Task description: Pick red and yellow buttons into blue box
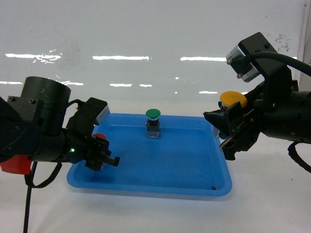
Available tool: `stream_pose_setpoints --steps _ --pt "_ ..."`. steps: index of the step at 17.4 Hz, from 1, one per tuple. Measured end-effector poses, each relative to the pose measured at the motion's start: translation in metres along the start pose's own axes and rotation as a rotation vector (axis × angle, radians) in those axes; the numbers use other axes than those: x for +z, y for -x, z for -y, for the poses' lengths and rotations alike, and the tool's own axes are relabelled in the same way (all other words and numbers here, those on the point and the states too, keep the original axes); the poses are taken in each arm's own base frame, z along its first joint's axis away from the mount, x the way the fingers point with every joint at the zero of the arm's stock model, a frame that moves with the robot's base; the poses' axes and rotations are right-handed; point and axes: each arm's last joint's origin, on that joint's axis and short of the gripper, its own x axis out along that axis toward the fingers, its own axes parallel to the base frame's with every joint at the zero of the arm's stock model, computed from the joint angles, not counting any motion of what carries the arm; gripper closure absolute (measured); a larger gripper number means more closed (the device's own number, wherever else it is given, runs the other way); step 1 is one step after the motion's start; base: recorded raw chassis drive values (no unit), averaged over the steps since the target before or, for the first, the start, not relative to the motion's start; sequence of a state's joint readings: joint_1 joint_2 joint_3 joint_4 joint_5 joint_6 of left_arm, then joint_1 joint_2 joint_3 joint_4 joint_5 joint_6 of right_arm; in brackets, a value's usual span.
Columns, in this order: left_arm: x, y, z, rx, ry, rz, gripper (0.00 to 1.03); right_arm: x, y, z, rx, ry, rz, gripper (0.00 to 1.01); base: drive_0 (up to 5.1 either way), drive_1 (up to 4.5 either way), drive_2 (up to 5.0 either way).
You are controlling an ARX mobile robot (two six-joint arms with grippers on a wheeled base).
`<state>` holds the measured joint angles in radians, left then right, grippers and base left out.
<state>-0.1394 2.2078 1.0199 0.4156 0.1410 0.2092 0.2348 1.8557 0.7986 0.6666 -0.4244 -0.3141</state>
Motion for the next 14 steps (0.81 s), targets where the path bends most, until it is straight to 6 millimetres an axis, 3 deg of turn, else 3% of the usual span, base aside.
stream_pose_setpoints --steps 2,3,4,5,7,14 --pt "0.008 0.022 -0.002 0.009 0.018 0.054 0.79 0.0 0.0 0.0 0.0 0.0 0.0 0.65 0.0 0.0 0.0" --pt "0.025 0.067 -0.004 0.016 0.039 0.176 0.79 0.0 0.0 0.0 0.0 0.0 0.0 0.65 0.0 0.0 0.0" --pt "0.031 0.132 -0.003 0.02 0.062 0.287 0.79 0.0 0.0 0.0 0.0 0.0 0.0 0.65 0.0 0.0 0.0" --pt "0.045 0.175 -0.007 0.048 0.078 0.385 0.79 0.0 0.0 0.0 0.0 0.0 0.0 0.65 0.0 0.0 0.0" --pt "0.056 0.188 -0.007 0.054 0.065 0.451 0.79 0.0 0.0 0.0 0.001 0.0 0.0 0.65 0.0 0.0 0.0" --pt "0.049 0.179 -0.006 0.039 0.074 0.404 0.79 0.0 0.0 0.0 0.0 0.0 0.0 0.65 0.0 0.0 0.0"
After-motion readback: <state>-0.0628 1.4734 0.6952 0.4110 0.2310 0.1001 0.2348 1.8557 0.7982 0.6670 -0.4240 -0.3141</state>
